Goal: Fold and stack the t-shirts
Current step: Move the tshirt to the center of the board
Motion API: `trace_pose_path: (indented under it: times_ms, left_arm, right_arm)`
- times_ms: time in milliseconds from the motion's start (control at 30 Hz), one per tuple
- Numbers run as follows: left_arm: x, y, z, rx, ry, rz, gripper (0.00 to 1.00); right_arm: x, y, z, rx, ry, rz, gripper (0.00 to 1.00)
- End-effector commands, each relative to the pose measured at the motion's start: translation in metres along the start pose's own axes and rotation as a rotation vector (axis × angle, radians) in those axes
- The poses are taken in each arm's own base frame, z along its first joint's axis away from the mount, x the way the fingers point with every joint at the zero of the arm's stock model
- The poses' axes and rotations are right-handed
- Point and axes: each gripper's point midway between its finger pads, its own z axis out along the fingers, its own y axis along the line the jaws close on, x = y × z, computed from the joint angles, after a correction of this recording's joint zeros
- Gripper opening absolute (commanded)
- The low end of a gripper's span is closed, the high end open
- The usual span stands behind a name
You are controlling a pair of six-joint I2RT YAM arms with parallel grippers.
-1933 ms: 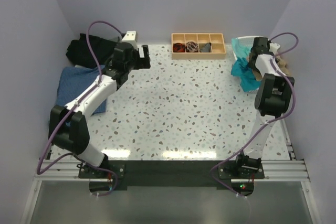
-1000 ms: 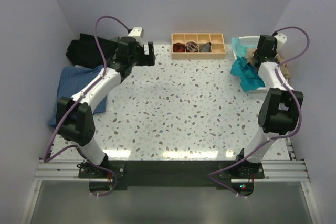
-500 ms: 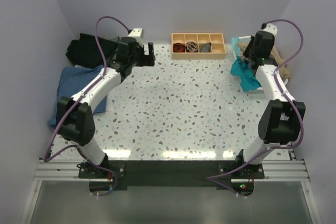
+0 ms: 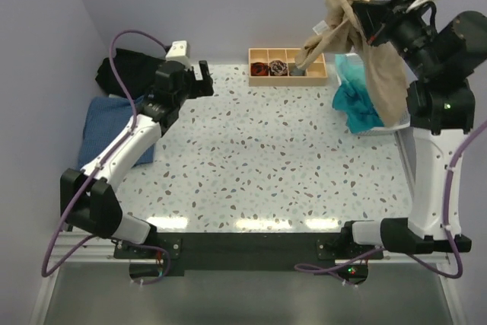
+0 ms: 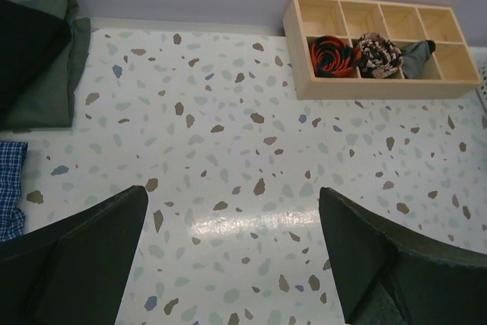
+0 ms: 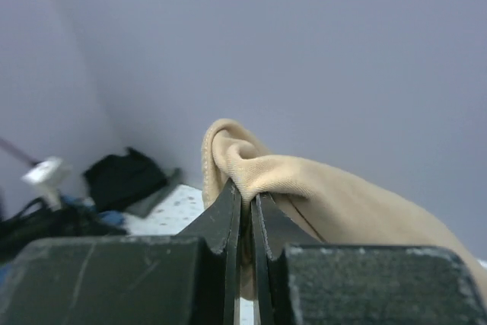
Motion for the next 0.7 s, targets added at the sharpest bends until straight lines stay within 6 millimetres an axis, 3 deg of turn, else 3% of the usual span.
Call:
trace_pose_path:
  times_ms: [0,133,167,200,267,333,400,500,533,567,600,633,667]
  left_arm:
    - [-0.031,-0.003,-0.031,0.032,-0.141,-0.082,1.0]
    - [-0.027,-0.002,-0.045,0.048,-0.147,-0.089,1.0]
    - [-0.024,0.0,-0.046,0.04,-0.138,-0.088,1.0]
    - [-0.022,0.004,-0.048,0.022,-0.136,-0.089,1.0]
    - [-0.015,0.012,-0.052,-0.013,-0.121,-0.087,1.0]
    - [-0.01,0.016,-0.055,-0.03,-0.114,-0.101,1.0]
    - [-0.006,0.017,-0.058,-0.023,-0.118,-0.104,1.0]
    - [0.001,0.018,-0.059,-0.022,-0.107,-0.1,1.0]
    - [0.002,0.018,-0.059,-0.023,-0.102,-0.097,1.0]
    - [0.006,0.018,-0.058,-0.025,-0.092,-0.093,1.0]
    - [0.008,0.019,-0.057,-0.026,-0.087,-0.088,1.0]
    - [0.01,0.019,-0.056,-0.023,-0.081,-0.082,1.0]
    - [0.017,0.017,-0.053,-0.007,-0.06,-0.074,1.0]
  right_arm:
    - [-0.036,0.097,-0.05,-0.422,-0.009,0.07,0.0]
    - [-0.045,0.138,-0.071,-0.637,-0.01,0.145,0.0]
    - [-0.034,0.155,-0.082,-0.747,0.051,0.196,0.0]
    - [-0.039,0.165,-0.089,-0.819,0.029,0.179,0.0]
    - [-0.028,0.184,-0.105,-0.92,0.07,0.22,0.0]
    - [-0.012,0.188,-0.112,-0.936,0.093,0.22,0.0]
    - [0.008,0.181,-0.106,-0.881,0.126,0.246,0.04]
    - [0.078,0.155,-0.08,-0.735,0.277,0.301,0.0]
    - [0.112,0.127,-0.056,-0.556,0.309,0.292,0.0]
    - [0.141,0.111,-0.042,-0.465,0.366,0.31,0.0]
    - [0.165,0.097,-0.033,-0.393,0.404,0.314,0.0]
    - [0.203,0.076,-0.022,-0.288,0.462,0.317,0.0]
    - [0.225,0.069,-0.017,-0.268,0.504,0.316,0.0]
